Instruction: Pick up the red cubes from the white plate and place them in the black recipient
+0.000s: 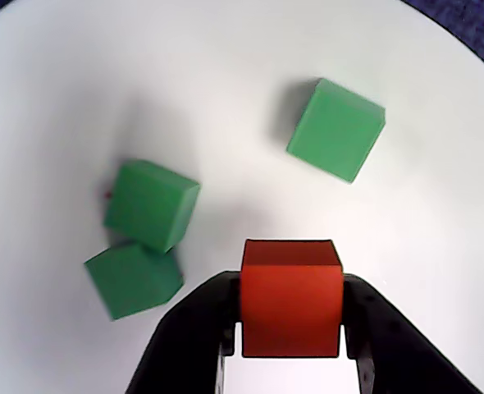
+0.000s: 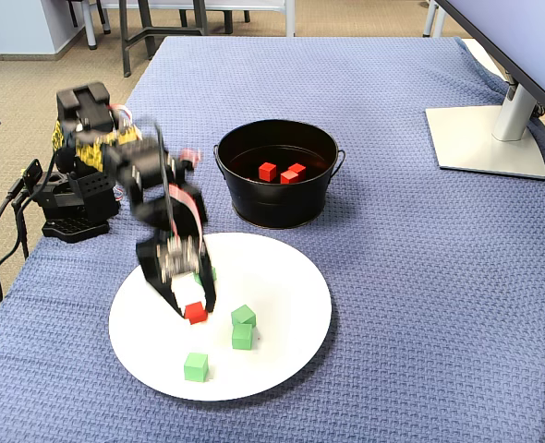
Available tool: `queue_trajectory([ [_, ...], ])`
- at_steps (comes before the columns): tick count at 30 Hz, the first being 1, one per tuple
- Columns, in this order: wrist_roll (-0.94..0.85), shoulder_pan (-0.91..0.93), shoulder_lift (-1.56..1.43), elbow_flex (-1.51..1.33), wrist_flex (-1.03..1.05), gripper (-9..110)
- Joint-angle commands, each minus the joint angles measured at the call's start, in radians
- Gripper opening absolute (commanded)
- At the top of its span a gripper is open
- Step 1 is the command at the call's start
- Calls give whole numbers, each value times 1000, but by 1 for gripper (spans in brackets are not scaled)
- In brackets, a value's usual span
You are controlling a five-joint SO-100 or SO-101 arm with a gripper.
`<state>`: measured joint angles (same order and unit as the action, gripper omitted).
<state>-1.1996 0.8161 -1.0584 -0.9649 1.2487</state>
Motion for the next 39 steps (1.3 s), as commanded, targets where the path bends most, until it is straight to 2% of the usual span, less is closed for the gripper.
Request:
queue_trajectory([
  [1,176,-95,-241,18,83,0],
  [8,614,-356,-595,-216,95,0],
  [16,1088,-804,-819,-555,-112,0],
  [19,1175,-925,-857,-723,-250,0],
  [21,1157,-997,-876,-816,-333,0],
  [24,1118,-1078,-884,-890,-379,19],
  [27,1132,-1051,-900,-830,-353,25],
  [32,1157,-841,-1009,-693,-209,20],
  [35,1127,-673,-1177,-825,-218,18],
  [39,1094,-506,-1378,-1058,-252,4],
])
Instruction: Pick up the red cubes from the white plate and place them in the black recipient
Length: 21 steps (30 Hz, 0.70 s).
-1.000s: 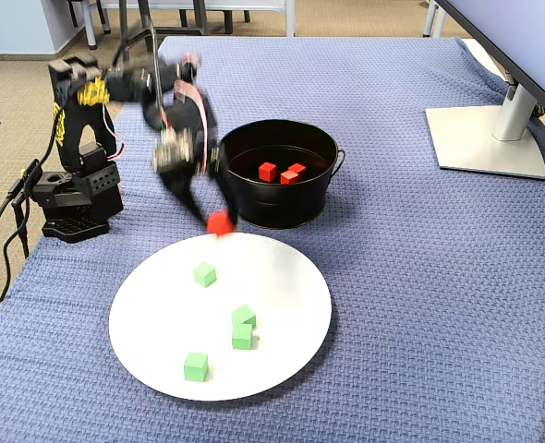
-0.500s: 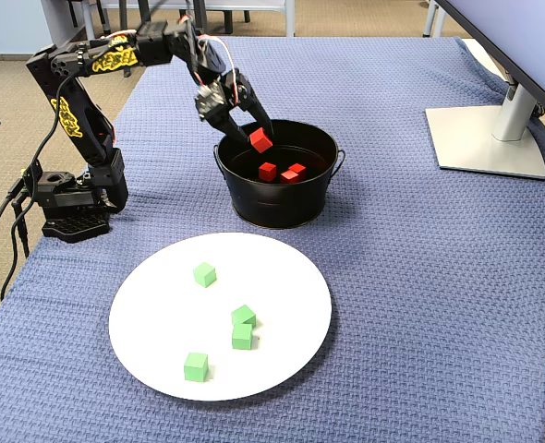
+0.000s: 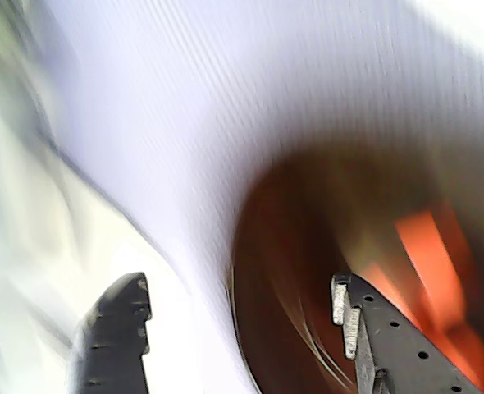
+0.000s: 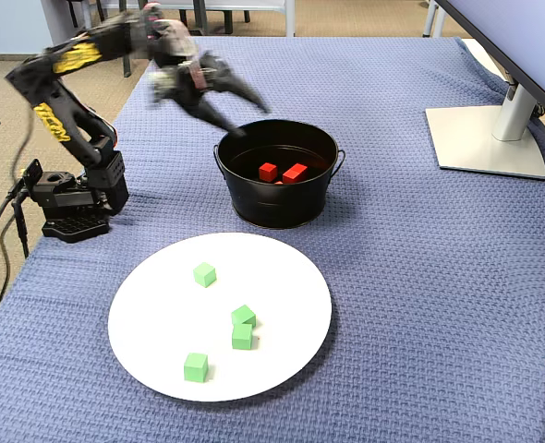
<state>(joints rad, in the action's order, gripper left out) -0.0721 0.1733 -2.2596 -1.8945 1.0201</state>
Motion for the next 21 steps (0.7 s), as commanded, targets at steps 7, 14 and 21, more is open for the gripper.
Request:
queue_trajectory([
  [7,-26,158,-417,-540,-29,0],
  [14,9,35,-623,-808,11,0],
  [21,9,-32,-756,-966,41,0],
])
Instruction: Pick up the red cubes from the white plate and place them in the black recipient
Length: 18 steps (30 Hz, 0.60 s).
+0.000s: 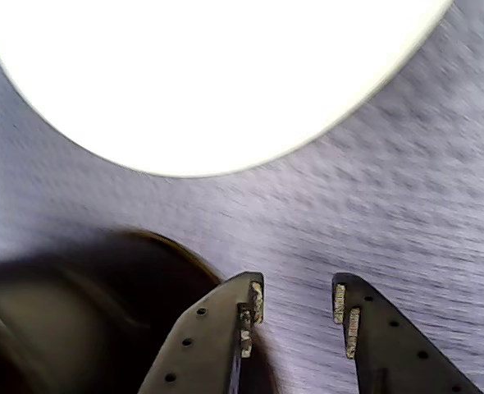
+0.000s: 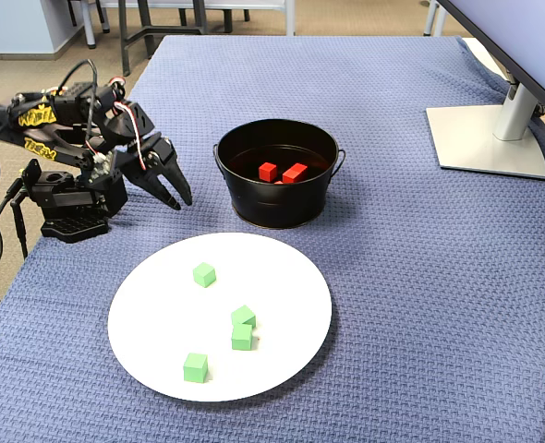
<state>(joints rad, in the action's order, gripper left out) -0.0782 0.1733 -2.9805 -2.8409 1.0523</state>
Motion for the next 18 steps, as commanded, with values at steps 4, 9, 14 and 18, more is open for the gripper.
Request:
queue_trajectory([
  [4,5,-64,-58,-75,-15,0],
  [9,38,-54,-67,-77,-14,0],
  [14,23,-51,-71,-84,-32,0],
  [18,26,-52,-72,-84,-23,0],
])
